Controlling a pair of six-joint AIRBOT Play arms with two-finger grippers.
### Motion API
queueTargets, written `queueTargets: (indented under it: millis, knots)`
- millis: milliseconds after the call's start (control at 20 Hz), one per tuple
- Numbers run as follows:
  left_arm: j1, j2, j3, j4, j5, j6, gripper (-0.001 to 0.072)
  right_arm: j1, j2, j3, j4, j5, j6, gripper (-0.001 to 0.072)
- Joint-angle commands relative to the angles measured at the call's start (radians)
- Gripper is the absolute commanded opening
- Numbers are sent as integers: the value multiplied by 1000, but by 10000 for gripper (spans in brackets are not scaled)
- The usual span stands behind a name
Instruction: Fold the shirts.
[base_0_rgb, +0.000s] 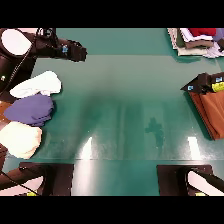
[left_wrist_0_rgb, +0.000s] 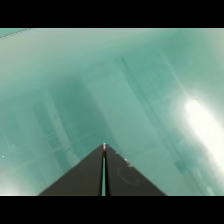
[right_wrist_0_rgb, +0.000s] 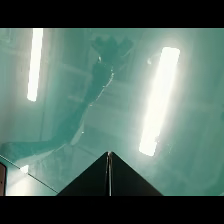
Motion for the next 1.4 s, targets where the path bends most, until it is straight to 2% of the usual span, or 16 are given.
queueTargets:
  millis: [0, 800, 900, 950, 1000, 1050, 1200, 1350]
  knots:
    - [0, 0, 0, 0, 2, 0, 23, 2, 0, 1, 0, 2, 0, 16]
    - [0, 0, 0, -5, 3, 3, 23, 2, 0, 1, 0, 1, 0, 16]
    - [13, 0, 0, 120, 5, 3, 35, 2, 0, 1, 0, 1, 0, 16]
    - [36, 0, 0, 203, -17, -48, 266, 2, 0, 1, 0, 1, 0, 16]
    - [74, 0, -5, 295, -43, -130, 558, 2, 0, 1, 0, 1, 0, 16]
    - [120, 0, -13, 364, -68, -193, 626, 2, 0, 1, 0, 1, 0, 16]
    - [282, 0, -111, 406, -70, -236, 625, 2, 0, 1, 0, -1, 0, 16]
    - [402, -1, -286, 406, 68, -237, 625, 2, 0, 1, 0, -3, 0, 16]
